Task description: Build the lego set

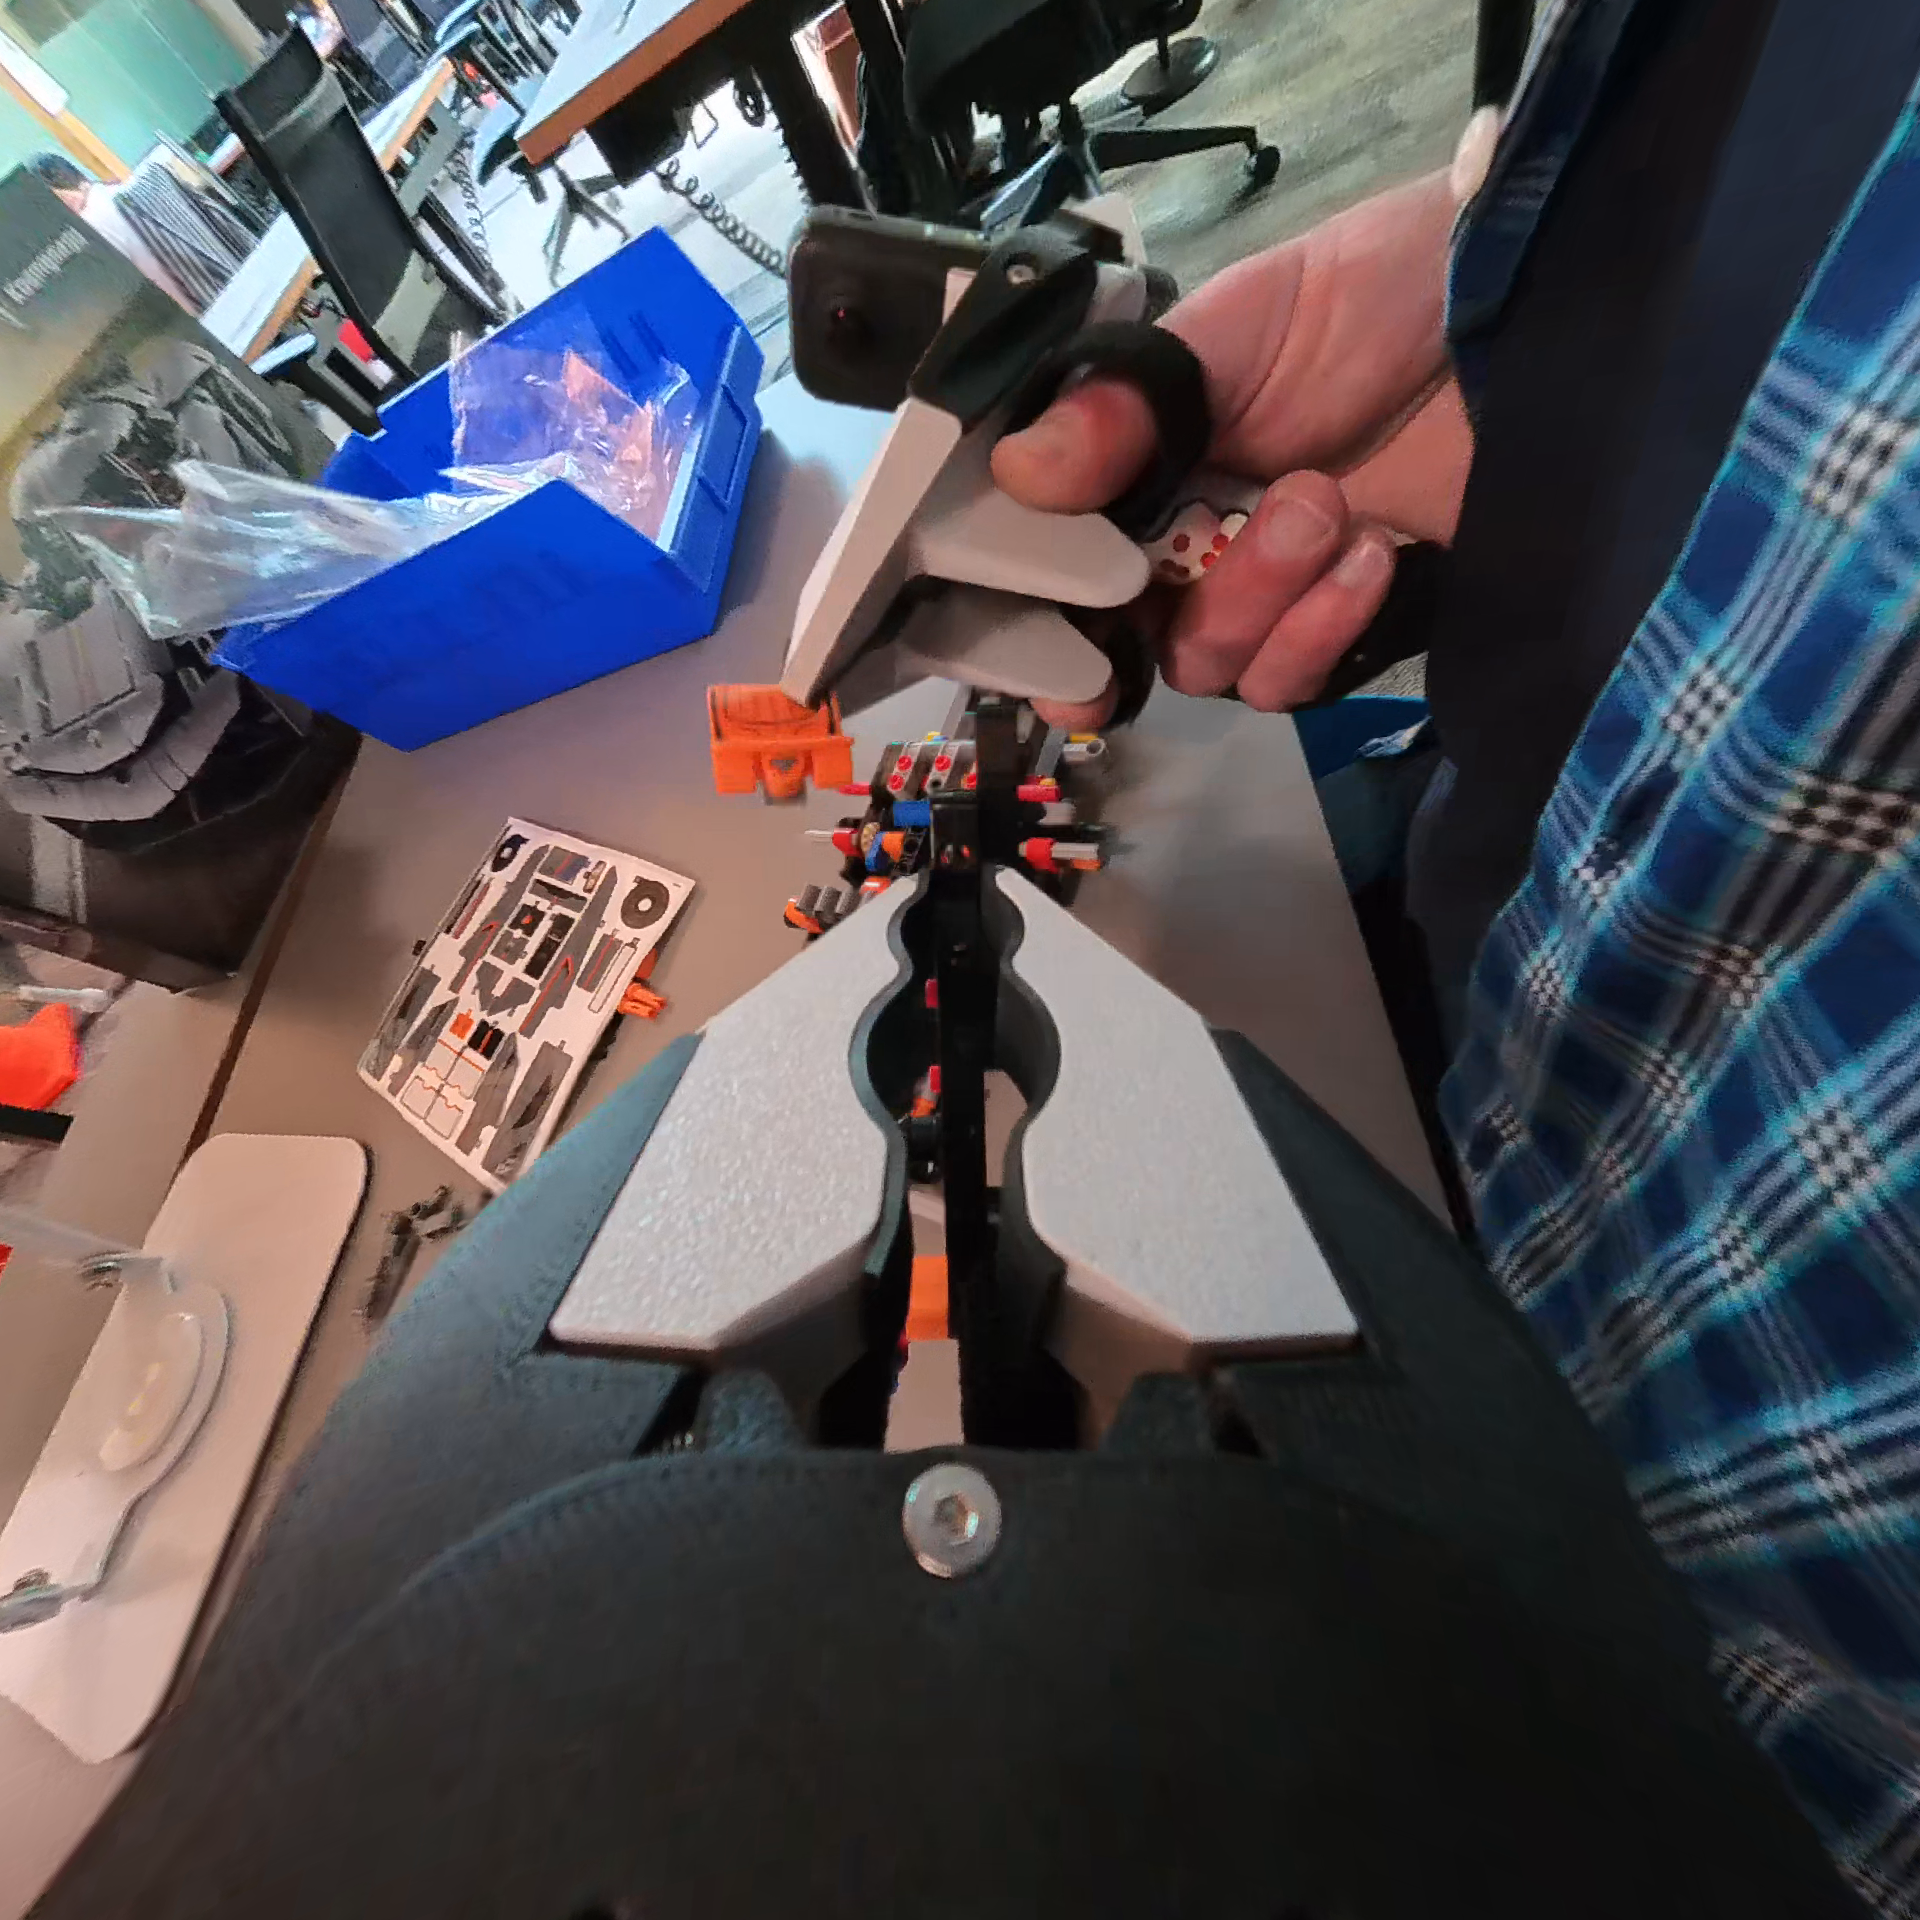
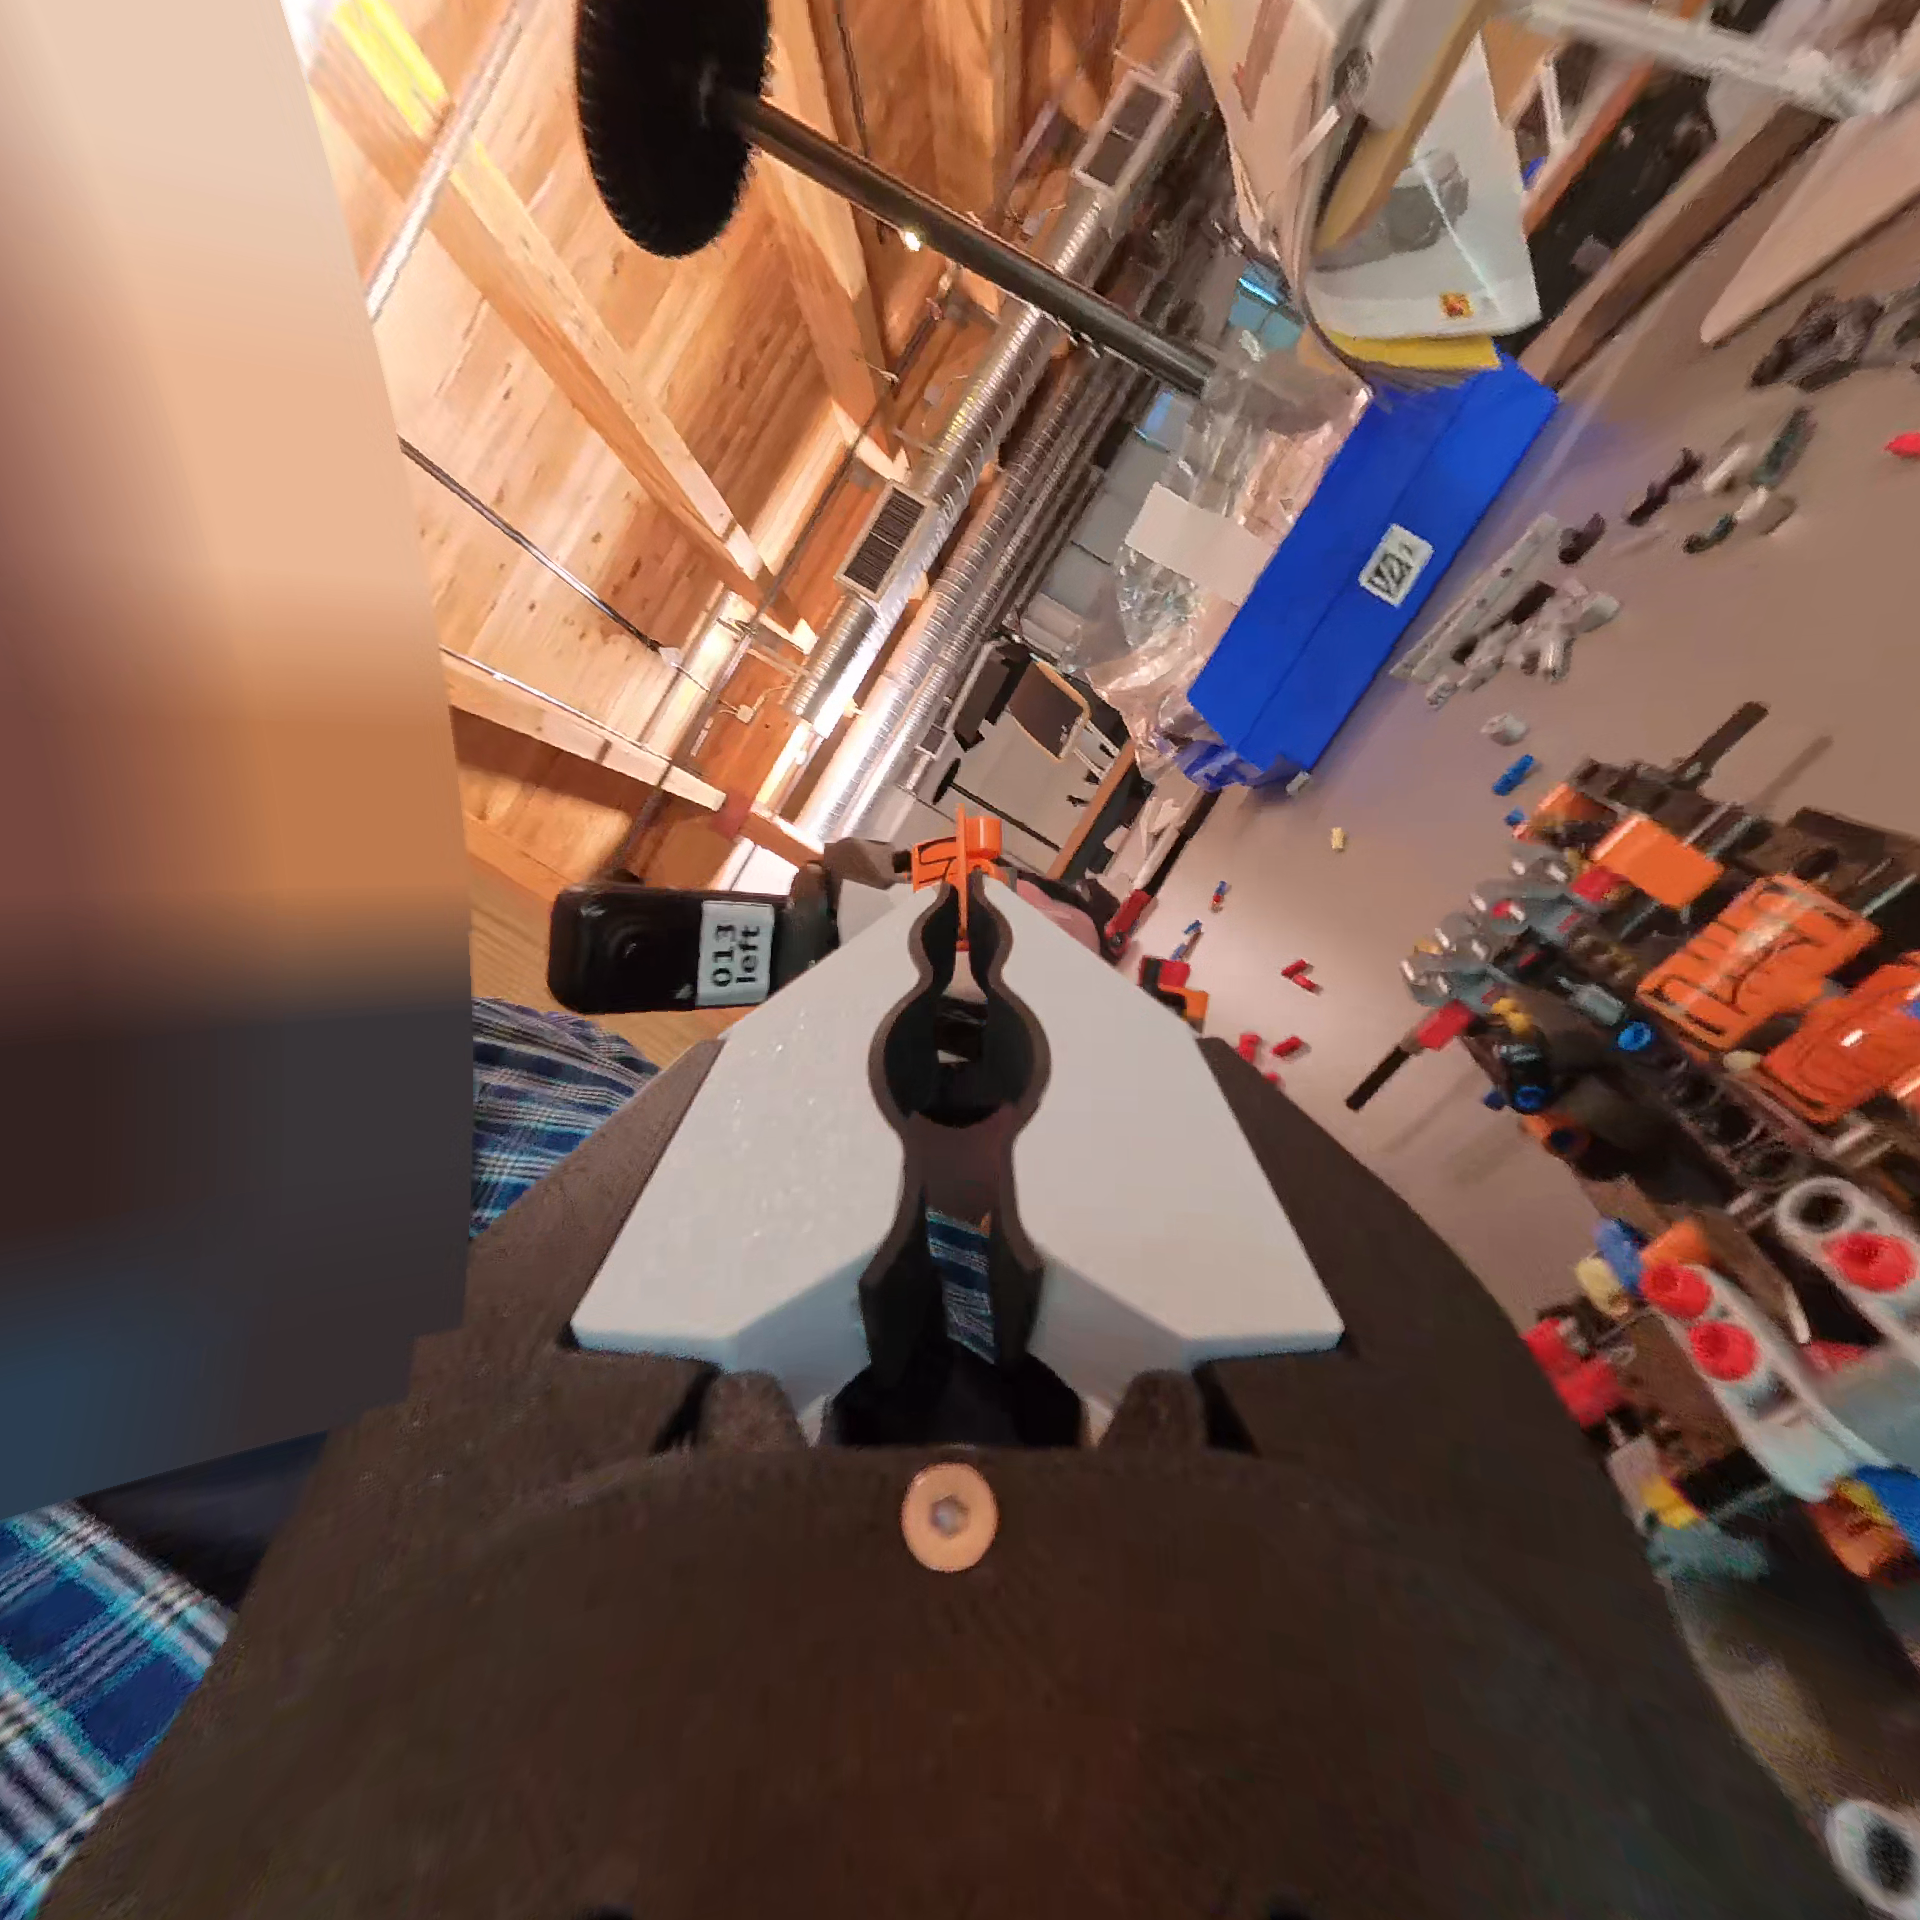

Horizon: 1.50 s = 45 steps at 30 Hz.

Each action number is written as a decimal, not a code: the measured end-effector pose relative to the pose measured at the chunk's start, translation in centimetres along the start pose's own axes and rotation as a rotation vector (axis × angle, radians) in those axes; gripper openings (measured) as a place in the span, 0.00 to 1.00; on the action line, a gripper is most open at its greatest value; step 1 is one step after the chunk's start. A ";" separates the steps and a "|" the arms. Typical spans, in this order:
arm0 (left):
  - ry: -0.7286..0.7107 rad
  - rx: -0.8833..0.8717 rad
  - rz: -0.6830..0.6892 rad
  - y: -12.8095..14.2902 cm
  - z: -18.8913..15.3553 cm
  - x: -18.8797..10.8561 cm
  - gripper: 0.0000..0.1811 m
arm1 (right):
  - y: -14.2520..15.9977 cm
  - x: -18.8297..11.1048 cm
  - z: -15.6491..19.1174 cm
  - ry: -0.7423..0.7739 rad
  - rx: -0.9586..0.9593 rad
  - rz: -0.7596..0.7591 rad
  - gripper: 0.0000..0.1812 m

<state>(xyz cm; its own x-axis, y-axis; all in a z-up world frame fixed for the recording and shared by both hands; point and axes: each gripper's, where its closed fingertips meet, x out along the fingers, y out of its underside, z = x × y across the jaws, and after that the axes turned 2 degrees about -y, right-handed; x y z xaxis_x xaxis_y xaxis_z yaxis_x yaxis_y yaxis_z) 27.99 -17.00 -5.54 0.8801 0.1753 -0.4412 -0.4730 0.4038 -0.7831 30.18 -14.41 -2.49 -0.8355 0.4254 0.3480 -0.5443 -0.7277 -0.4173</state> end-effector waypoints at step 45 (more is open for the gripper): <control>-0.138 -0.065 0.014 -1.7 -2.1 0.0 0.04 | 2.6 -1.0 0.9 -0.097 0.242 -0.158 0.00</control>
<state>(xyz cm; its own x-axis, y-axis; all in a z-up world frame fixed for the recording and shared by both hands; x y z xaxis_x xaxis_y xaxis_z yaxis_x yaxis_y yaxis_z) 28.76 -19.55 -5.10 0.8686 0.3043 -0.3911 -0.4829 0.3422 -0.8061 29.68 -17.22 -3.21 -0.7243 0.4988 0.4759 -0.6234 -0.7687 -0.1431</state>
